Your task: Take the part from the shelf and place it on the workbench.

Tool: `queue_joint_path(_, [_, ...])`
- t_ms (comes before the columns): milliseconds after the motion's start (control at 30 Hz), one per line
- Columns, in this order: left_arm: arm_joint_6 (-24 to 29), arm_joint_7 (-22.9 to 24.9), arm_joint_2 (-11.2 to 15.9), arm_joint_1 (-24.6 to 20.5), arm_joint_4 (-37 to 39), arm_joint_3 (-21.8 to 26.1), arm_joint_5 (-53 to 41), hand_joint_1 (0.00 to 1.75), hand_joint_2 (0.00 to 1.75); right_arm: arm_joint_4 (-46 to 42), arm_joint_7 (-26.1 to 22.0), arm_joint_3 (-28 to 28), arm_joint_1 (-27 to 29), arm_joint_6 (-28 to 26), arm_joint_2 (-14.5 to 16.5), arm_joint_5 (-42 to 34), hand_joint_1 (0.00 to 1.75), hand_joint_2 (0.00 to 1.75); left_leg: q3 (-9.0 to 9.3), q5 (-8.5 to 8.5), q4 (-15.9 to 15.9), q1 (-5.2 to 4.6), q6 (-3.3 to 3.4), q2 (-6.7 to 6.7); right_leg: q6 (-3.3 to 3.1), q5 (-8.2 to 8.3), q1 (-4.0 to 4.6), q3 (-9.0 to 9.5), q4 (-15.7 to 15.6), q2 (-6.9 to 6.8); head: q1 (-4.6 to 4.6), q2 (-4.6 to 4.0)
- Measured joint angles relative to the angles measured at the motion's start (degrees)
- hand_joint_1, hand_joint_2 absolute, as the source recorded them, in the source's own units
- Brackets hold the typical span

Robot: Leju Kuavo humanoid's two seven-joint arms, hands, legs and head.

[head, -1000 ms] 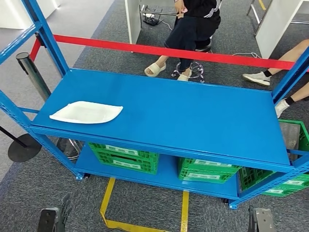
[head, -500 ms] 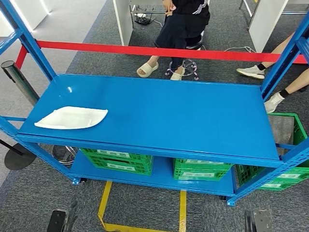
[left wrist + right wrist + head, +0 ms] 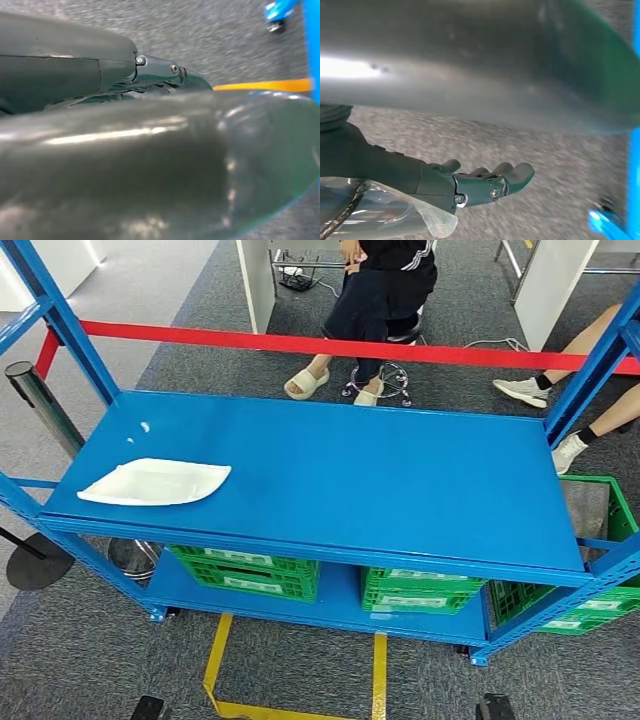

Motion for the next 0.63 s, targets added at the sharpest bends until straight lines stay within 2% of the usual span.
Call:
queue_joint_path(367, [-3.19, 4.54, -1.4, -3.98, 15.54, 1.75, -3.43, 0.0, 0.0, 14.98, 1.58, 2.26, -4.09, 3.03, 0.35, 0.0, 0.0, 0.0, 0.01, -0.1, 0.07, -0.09, 0.16, 0.0, 0.09, 0.05, -0.09, 0.05, -0.08, 0.0, -0.02, 0.0])
queue_joint_path(400, [-3.47, 4.91, -1.51, -4.23, 16.63, 1.86, -3.74, 0.0, 0.0, 16.02, 1.7, 2.44, -4.34, 3.28, 0.36, 0.0, 0.0, 0.44, 0.01, -0.11, 0.07, -0.09, 0.17, 0.0, 0.09, 0.05, -0.09, 0.05, -0.08, 0.0, -0.01, 0.0])
queue_joint_path(500, [-4.26, 6.06, -1.79, -5.05, 19.74, 2.3, -4.56, 0.0, 0.0, 19.0, 2.06, 2.91, -5.2, 4.0, 0.37, -0.01, 0.0, 0.44, 0.02, -0.11, 0.07, -0.09, 0.17, 0.01, 0.09, 0.05, -0.09, 0.06, -0.08, 0.01, -0.01, 0.0])
queue_joint_path(533, [-4.45, 6.34, -1.87, -5.25, 20.59, 2.4, -4.77, 0.0, 0.0, 19.85, 2.17, 2.98, -5.44, 4.19, 0.37, -0.01, 0.0, 0.0, 0.03, -0.11, 0.07, -0.09, 0.17, 0.01, 0.09, 0.05, -0.09, 0.06, -0.08, 0.0, -0.01, 0.0])
queue_joint_path(633, [-4.72, 6.59, -2.04, -5.53, 22.0, 2.59, -5.08, 0.0, 0.0, 21.27, 2.3, 3.07, -5.74, 4.41, 0.39, -0.02, 0.0, 0.0, 0.03, -0.11, 0.07, -0.09, 0.17, 0.0, 0.09, 0.05, -0.09, 0.07, -0.08, 0.0, -0.01, 0.0])
